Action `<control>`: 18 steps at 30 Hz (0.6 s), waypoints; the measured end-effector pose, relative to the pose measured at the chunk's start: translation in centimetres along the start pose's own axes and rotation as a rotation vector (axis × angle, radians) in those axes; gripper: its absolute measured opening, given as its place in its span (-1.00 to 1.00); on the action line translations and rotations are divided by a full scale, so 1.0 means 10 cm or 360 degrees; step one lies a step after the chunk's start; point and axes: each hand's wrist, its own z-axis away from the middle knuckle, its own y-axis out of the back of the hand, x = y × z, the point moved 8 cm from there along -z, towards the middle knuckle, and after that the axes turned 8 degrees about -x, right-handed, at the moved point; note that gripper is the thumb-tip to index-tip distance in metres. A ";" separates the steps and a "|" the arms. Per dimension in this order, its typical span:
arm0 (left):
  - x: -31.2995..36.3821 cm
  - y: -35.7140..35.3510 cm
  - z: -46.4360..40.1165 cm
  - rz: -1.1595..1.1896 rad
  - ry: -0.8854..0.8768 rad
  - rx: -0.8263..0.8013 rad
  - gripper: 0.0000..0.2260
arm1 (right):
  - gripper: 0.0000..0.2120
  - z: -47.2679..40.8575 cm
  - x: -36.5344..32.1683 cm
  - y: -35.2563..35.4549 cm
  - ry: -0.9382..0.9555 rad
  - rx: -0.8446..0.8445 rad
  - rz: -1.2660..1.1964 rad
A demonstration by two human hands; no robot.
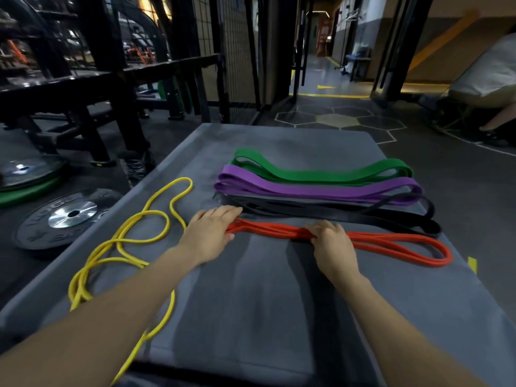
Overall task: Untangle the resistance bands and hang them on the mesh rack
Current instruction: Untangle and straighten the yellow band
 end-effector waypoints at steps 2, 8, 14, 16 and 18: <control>-0.05 0.12 0.12 0.0077 -0.0008 -0.0012 -0.45 | -0.54 0.02 -0.11 0.04 0.0025 -0.0050 0.0074; -0.50 0.40 0.79 0.0462 0.0173 0.0209 -0.57 | -0.50 0.09 -0.95 0.09 0.0284 -0.0166 -0.0066; -1.11 0.38 1.62 0.0673 0.0693 0.0377 -0.64 | -0.57 0.32 -2.00 -0.22 0.0610 -0.0414 -0.0247; -1.28 0.34 1.82 0.0715 0.0821 0.0416 -0.64 | -0.58 0.37 -2.25 -0.35 0.0637 -0.0486 -0.0174; -1.41 0.31 1.96 0.0785 0.0915 0.0447 -0.63 | -0.57 0.40 -2.42 -0.46 0.0616 -0.0536 -0.0132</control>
